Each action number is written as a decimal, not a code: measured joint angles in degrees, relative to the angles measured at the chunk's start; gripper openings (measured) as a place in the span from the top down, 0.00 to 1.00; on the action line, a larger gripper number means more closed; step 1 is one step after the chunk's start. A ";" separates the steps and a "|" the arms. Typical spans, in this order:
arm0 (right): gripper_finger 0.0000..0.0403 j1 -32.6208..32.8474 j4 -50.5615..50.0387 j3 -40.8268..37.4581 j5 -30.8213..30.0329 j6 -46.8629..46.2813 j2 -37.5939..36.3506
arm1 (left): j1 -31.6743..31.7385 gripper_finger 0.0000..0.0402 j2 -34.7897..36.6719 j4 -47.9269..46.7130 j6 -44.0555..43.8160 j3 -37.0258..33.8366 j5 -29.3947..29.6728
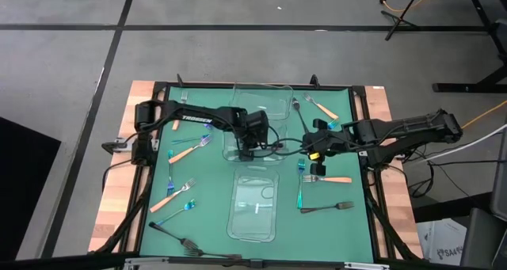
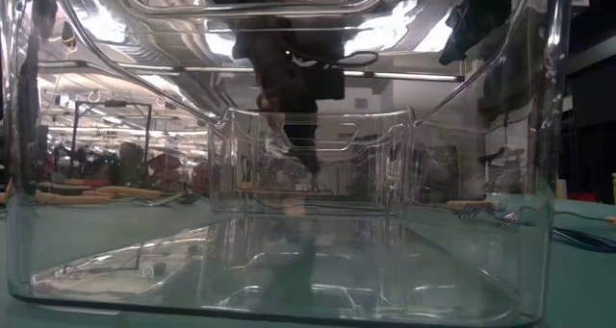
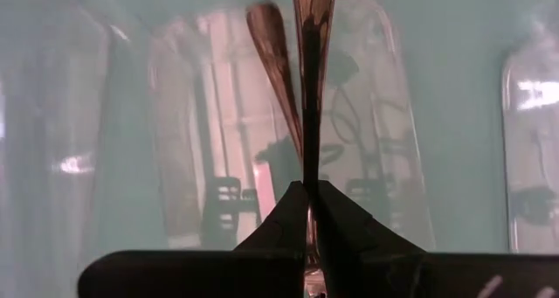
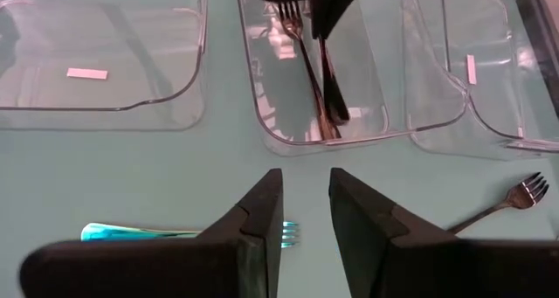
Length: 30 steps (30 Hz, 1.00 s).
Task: Sort silverware by color (type)
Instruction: Put the black fork into the middle transparent bin
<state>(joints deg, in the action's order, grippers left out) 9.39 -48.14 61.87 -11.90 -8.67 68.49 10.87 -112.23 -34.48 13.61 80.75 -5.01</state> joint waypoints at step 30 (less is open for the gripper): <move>0.79 -0.02 0.04 0.00 -0.03 0.00 0.00 | -0.20 0.95 -4.56 1.01 0.33 0.07 4.26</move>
<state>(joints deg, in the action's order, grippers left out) 9.37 -48.10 61.87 -11.93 -8.67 68.49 10.68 -116.79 -33.47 13.93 80.82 -0.75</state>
